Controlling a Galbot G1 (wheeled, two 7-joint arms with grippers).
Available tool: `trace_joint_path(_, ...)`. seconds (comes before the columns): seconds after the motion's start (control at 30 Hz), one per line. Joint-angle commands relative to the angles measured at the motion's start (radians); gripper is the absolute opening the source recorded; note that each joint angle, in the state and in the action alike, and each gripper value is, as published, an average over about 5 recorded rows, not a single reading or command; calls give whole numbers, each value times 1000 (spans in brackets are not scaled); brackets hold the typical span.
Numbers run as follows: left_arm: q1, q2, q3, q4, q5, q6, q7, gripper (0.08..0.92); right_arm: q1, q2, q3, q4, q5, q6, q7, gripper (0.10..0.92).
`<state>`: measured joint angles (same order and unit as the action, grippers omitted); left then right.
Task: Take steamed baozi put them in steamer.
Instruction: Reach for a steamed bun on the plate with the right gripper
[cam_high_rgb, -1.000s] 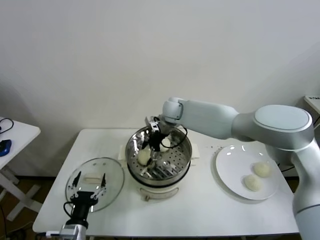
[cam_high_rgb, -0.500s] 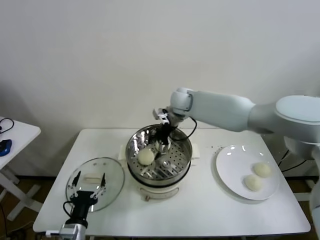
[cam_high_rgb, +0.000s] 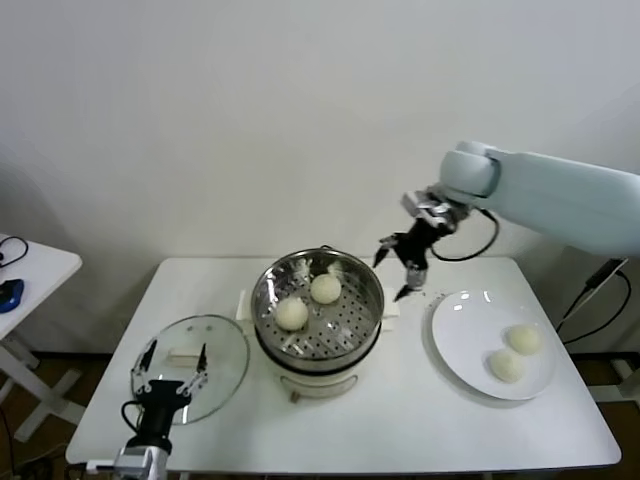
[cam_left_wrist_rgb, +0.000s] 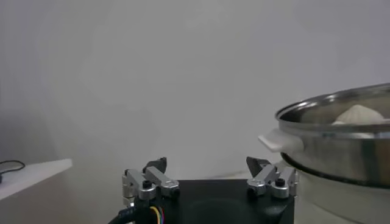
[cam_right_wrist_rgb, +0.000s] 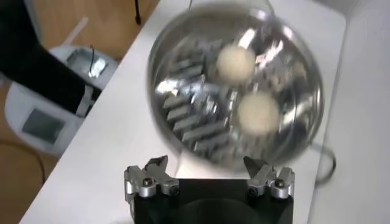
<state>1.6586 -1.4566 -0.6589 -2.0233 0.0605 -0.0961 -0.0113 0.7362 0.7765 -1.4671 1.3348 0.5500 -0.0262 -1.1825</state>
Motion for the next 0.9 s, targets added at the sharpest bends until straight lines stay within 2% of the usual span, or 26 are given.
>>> trace_joint_path(0.03, -38, -21, 25, -19, 24, 24, -3, 823, -116, -330, 56, 37, -305, 89, -45, 823)
trace_joint_path(0.27, -20, -20, 16, -4, 28, 8, 2, 823, -358, -365, 251, -55, -422, 110, -43, 823)
trace_joint_path(0.5, 4, -14, -3, 2, 22, -5, 3, 823, -612, -335, 448, -117, -510, 114, -25, 823)
trace_joint_path(0.9, 3, -12, -9, 7, 20, -2, 2, 823, -715, -241, 524, -216, -596, 115, 12, 823)
